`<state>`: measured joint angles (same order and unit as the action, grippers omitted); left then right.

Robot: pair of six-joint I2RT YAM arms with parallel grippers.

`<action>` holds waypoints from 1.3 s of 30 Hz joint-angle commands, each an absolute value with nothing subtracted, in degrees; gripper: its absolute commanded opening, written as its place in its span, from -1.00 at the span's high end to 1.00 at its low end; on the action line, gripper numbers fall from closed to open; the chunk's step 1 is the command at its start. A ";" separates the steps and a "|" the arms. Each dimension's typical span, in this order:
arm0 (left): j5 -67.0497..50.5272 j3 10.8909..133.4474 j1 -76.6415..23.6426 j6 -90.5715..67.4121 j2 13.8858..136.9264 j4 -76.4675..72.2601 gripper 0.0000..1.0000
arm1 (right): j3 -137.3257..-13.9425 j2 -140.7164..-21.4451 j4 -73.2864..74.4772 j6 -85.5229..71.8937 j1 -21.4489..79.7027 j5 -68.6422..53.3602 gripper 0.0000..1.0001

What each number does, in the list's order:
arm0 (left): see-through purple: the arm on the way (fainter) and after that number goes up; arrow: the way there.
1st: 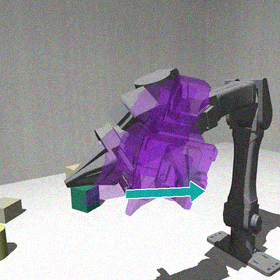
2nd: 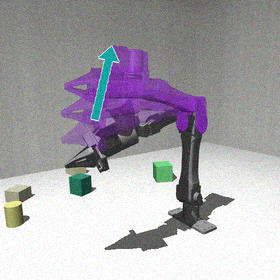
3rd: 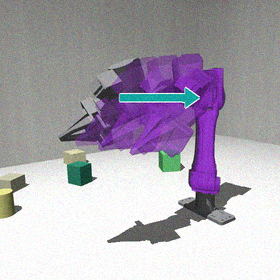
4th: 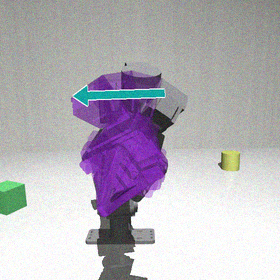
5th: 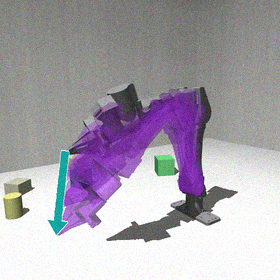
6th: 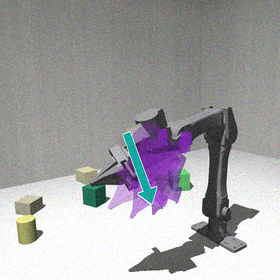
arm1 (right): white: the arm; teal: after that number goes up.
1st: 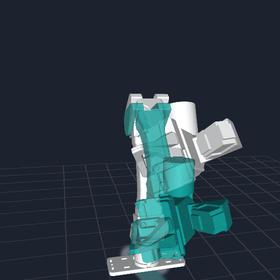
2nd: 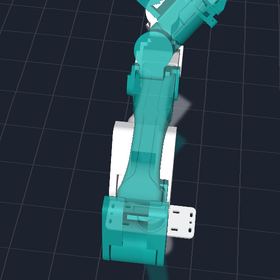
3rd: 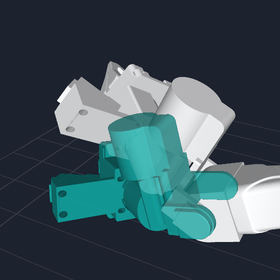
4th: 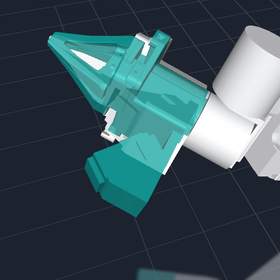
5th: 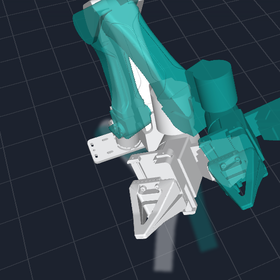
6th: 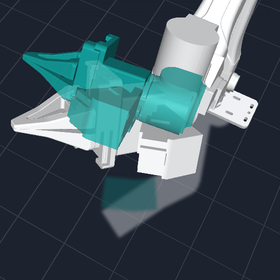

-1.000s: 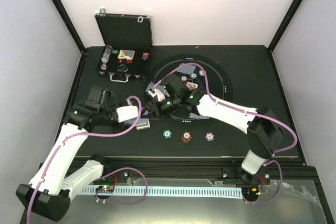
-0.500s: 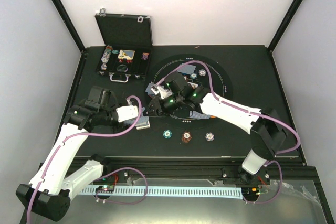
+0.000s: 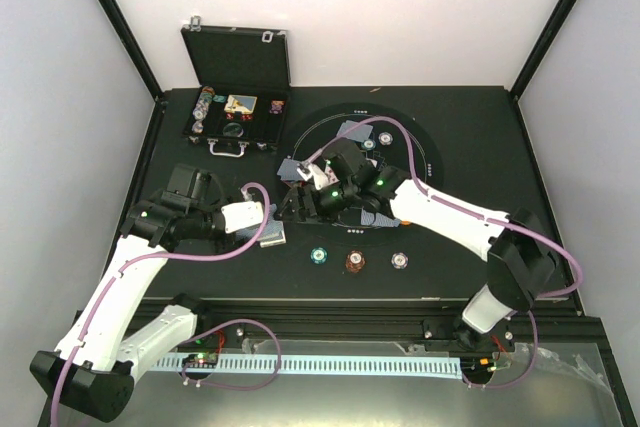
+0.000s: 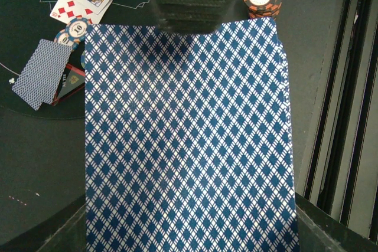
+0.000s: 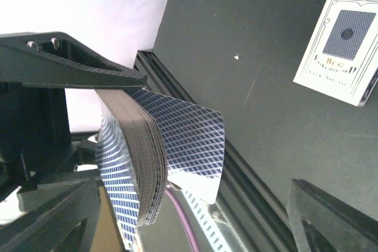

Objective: Distribute texas hold em gaming equipment

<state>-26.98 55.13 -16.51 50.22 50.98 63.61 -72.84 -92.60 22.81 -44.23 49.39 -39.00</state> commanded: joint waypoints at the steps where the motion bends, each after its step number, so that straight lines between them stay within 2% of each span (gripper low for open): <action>1: -28.16 57.05 -16.26 49.66 50.53 63.94 0.97 | -69.01 -89.79 16.85 -46.51 49.30 -40.10 -0.86; 6: -28.73 57.62 -16.26 49.08 50.88 63.85 0.97 | -68.24 -91.24 12.78 -48.31 51.25 -41.11 -0.98; 11: -29.43 57.99 -16.26 48.61 50.98 63.82 0.97 | -63.68 -92.26 1.01 -55.05 51.97 -43.44 -0.99; 24: -29.53 58.89 -16.26 48.44 50.81 64.50 0.97 | -61.63 -94.85 -6.29 -60.73 53.61 -42.32 -0.98; 32: -29.43 58.97 -16.30 48.50 50.81 64.58 0.97 | -58.60 -95.35 -21.56 -71.07 53.79 -46.58 -0.77; 39: -29.03 58.70 -16.26 48.71 51.05 64.41 0.97 | -58.73 -94.41 -21.33 -71.20 53.87 -47.13 -0.60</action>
<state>-27.88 56.66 -16.51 49.12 51.00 63.83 -58.61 -95.50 -19.11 -70.43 53.39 -45.78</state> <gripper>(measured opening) 0.653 0.808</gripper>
